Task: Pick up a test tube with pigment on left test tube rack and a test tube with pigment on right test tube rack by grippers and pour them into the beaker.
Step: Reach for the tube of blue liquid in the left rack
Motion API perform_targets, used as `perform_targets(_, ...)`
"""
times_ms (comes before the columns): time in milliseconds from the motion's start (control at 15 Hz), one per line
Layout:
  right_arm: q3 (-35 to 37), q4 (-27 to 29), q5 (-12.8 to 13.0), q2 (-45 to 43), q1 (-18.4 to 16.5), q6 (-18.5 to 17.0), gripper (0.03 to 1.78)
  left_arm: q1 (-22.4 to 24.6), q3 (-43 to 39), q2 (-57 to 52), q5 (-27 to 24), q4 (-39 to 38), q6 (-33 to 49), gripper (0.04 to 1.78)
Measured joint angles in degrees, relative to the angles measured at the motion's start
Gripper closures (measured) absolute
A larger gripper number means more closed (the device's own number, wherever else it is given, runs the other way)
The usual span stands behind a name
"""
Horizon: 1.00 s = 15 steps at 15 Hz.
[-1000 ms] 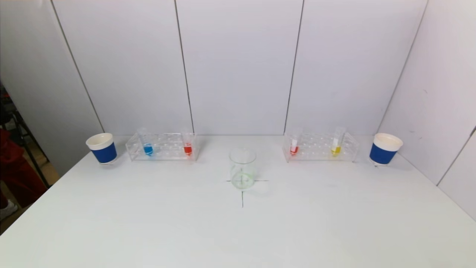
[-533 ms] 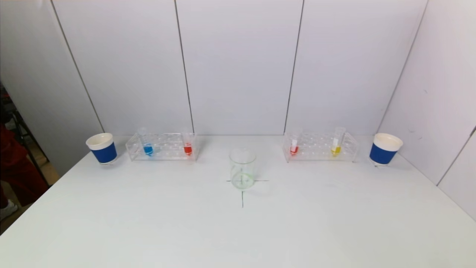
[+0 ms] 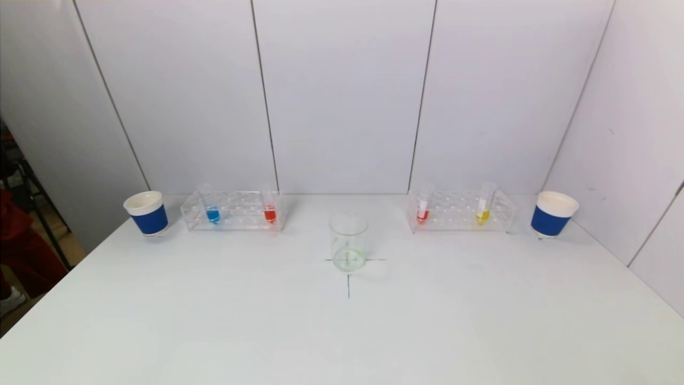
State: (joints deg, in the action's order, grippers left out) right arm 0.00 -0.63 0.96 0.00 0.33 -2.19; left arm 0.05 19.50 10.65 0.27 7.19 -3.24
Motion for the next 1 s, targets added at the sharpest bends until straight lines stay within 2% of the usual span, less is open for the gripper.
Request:
perform_targets(400,0.00,0.00,0.00,0.00,0.00,0.00,0.04,0.02,8.14,18.70,0.28,-11.87,0.00,0.06)
perform_targets(1000,0.00,-0.02,0.00,0.00,0.00,0.00,0.04,0.05,8.06,49.70,0.06,-37.92,0.49,0.06)
